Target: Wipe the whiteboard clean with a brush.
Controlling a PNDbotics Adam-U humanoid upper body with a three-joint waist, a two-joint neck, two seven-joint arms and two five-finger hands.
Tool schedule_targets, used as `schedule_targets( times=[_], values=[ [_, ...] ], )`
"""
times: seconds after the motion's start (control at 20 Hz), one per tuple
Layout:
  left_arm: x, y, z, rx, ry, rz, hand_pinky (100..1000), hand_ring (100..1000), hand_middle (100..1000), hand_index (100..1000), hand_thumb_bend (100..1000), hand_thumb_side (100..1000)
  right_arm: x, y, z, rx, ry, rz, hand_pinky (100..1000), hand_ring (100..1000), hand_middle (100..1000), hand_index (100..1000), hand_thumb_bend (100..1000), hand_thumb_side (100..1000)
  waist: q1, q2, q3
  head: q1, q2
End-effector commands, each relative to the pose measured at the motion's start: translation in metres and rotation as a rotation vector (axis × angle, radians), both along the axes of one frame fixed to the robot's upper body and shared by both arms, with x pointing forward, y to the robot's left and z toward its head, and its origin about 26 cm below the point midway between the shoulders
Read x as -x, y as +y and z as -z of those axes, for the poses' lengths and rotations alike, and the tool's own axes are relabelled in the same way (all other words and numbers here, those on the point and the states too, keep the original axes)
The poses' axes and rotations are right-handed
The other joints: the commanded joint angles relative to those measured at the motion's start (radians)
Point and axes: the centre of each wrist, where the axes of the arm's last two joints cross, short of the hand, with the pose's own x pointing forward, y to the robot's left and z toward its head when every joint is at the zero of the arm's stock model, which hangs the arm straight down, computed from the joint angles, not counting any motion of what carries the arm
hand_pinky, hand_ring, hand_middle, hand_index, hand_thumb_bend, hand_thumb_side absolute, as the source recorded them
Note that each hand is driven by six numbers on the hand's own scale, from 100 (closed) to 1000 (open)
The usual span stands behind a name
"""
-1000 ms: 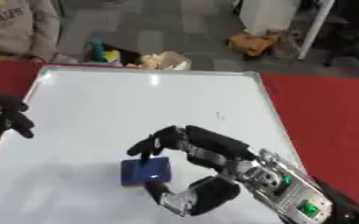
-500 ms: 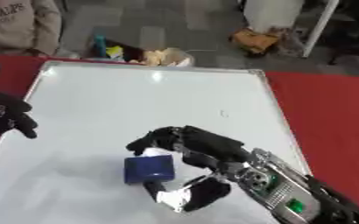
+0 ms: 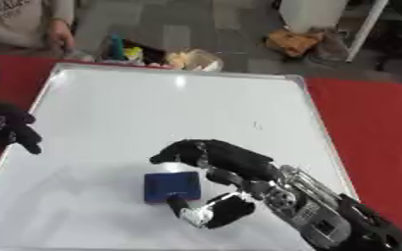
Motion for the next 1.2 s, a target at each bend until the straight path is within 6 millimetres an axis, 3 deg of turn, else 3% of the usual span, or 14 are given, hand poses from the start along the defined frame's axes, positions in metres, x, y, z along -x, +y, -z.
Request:
schedule_targets(
  times=[0.05,1.2],
  values=[
    [0.002,0.000,-0.010,-0.012,-0.040,0.006,481,532,579,1000,278,827,-0.006,-0.005,-0.004,0.008,-0.032,0.024,846,890,824,943,100,603,0.005,-0.012,0.005,-0.001,-0.008],
    [0.003,-0.003,-0.016,-0.019,-0.067,0.021,480,531,579,1000,272,832,-0.029,-0.012,0.030,0.050,-0.024,0.075,828,866,811,945,100,683,0.007,0.018,0.019,0.001,-0.005]
  ],
)
